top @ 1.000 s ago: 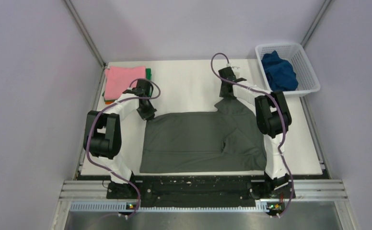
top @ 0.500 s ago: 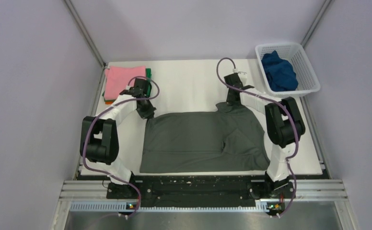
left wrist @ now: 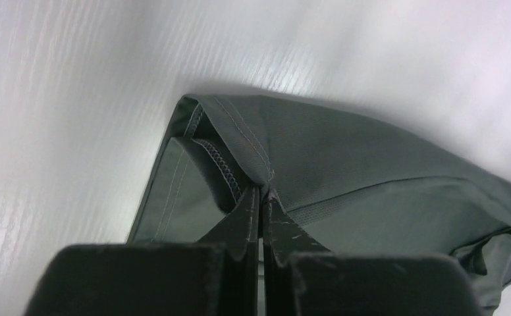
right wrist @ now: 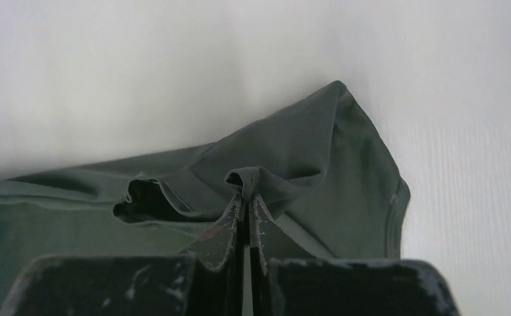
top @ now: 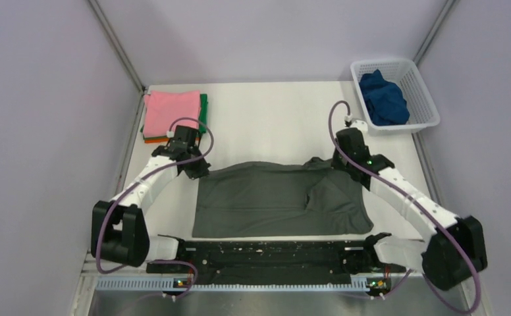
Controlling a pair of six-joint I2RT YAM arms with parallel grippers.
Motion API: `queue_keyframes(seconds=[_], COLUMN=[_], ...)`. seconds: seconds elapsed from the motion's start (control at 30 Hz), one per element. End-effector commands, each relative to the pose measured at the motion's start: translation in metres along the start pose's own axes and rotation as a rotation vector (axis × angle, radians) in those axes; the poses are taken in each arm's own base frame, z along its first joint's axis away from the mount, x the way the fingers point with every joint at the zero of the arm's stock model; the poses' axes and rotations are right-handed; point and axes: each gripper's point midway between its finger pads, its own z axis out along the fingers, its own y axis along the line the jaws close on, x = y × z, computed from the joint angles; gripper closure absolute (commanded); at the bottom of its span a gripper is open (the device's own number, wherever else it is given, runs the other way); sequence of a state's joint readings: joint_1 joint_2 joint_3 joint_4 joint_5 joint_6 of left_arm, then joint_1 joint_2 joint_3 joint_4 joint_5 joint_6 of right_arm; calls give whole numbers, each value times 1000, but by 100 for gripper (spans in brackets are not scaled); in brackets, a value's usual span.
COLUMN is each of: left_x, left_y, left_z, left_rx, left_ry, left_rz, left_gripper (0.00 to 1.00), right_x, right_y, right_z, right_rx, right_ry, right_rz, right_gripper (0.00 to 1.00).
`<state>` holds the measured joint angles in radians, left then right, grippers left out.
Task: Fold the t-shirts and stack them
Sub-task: Fold the other side of the tshirt into a rectangle, then rotate the tshirt 90 degrees
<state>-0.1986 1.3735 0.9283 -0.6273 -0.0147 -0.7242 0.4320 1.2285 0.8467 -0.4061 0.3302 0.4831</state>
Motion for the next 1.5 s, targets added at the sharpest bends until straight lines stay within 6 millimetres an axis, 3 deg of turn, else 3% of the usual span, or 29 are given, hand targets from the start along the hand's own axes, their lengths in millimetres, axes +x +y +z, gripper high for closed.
queue_keyframes(seconds=[0.0,0.3,0.43,0.57,0.7,0.8,0.87,0.9,0.93,1.07,1.1,1.13,1.17,1.27,1.47], left_x=[10,34,46,57,71,81,78,75,72,58,55,53,52,56,79], left_y=[-4,11,20,30,45,61,72,74,75,64,58,53,45,22,-18], left_z=[-16,-31,-32,-33,-29,-30,-35,-41,-47,-70,-74,-77,-79,-79,-56], left_rx=[86,123,118,113,72,4,-34,-34,-33,36,64,92,129,230,401], left_ry=[-24,-21,-10,0,18,36,-12,-41,-62,-134,-144,-150,-143,-83,70], left_rz=[-5,-5,-15,-29,-45,-89,-107,-113,-117,-125,-122,-116,-104,-70,-9], left_gripper=[100,100,100,100,99,84,55,47,45,30,9,2,1,1,1], right_x=[8,63,89,97,130,154,162,165,164,153,147,140,134,119,126], right_y=[-13,-30,-36,-31,-33,-42,-39,-36,-33,-16,-9,-1,8,28,11], right_z=[-45,-88,-95,-105,-107,-111,-119,-125,-130,-143,-144,-145,-146,-134,-87], right_rx=[-43,-112,-123,-148,-133,-98,-138,-171,-210,-362,-401,-444,-492,-561,-341], right_ry=[-24,112,176,213,346,411,423,433,422,376,356,334,318,261,267], right_rz=[38,53,95,143,174,198,210,223,221,180,176,177,180,197,257], right_gripper=[100,100,100,100,99,86,75,69,60,38,30,7,2,1,1])
